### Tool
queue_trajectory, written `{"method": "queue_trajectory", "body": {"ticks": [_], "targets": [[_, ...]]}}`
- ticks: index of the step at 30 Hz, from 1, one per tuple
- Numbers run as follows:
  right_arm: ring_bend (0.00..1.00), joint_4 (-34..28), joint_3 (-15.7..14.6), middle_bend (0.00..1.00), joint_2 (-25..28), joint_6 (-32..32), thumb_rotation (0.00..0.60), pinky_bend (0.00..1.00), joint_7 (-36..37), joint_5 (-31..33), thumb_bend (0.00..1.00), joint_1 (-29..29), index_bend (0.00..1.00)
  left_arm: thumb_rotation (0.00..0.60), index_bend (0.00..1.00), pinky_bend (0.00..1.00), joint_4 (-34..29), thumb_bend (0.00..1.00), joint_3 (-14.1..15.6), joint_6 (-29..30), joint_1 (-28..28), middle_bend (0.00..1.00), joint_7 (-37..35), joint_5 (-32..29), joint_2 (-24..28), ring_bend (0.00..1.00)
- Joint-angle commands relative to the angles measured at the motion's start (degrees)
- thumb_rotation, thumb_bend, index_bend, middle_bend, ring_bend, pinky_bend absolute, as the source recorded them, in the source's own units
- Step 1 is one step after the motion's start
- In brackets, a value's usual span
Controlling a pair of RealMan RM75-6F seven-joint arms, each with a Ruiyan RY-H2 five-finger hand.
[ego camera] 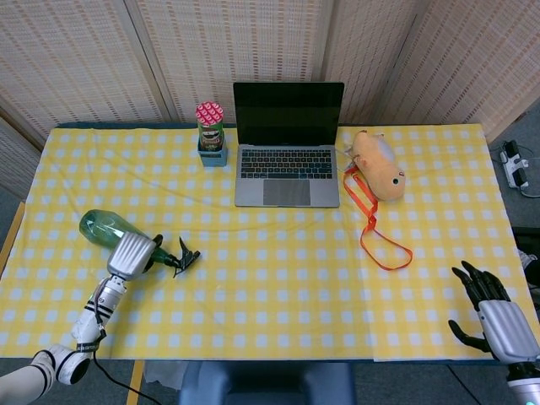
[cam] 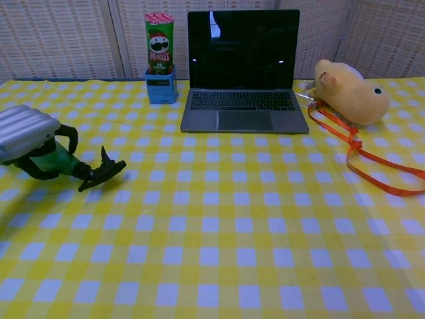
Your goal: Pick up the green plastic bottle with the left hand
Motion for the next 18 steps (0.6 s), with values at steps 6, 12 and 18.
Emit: {"method": "queue_trajectory", "body": {"ticks": [6, 12, 18], "targets": [[0.0, -0.42, -0.47, 0.0, 0.1, 0.94, 0.6, 0.0, -0.09, -1.39, 0.35, -0.34, 0.0, 0.6, 0.61, 1.0, -11.01, 0.41, -2.27, 4.1, 2.38, 1.0, -6.75, -1.0, 6.18, 1.0], [0.0, -0.62, -0.79, 0.0, 0.04, 1.15, 0.6, 0.0, -0.3, -2.1, 0.35, -0.44, 0.0, 0.6, 0.62, 1.0, -21.15, 0.43, -7.39, 2.08, 3.67, 1.0, -25.42, -7.18, 12.91, 1.0], [0.0, -0.92, -0.73, 0.0, -0.08, 1.84, 0.6, 0.0, -0.7, -2.15, 0.35, -0.76, 0.0, 0.6, 0.62, 1.0, -28.97, 0.44, -11.89, -3.11, 4.46, 1.0, -45.72, -10.95, 21.16, 1.0]]}}
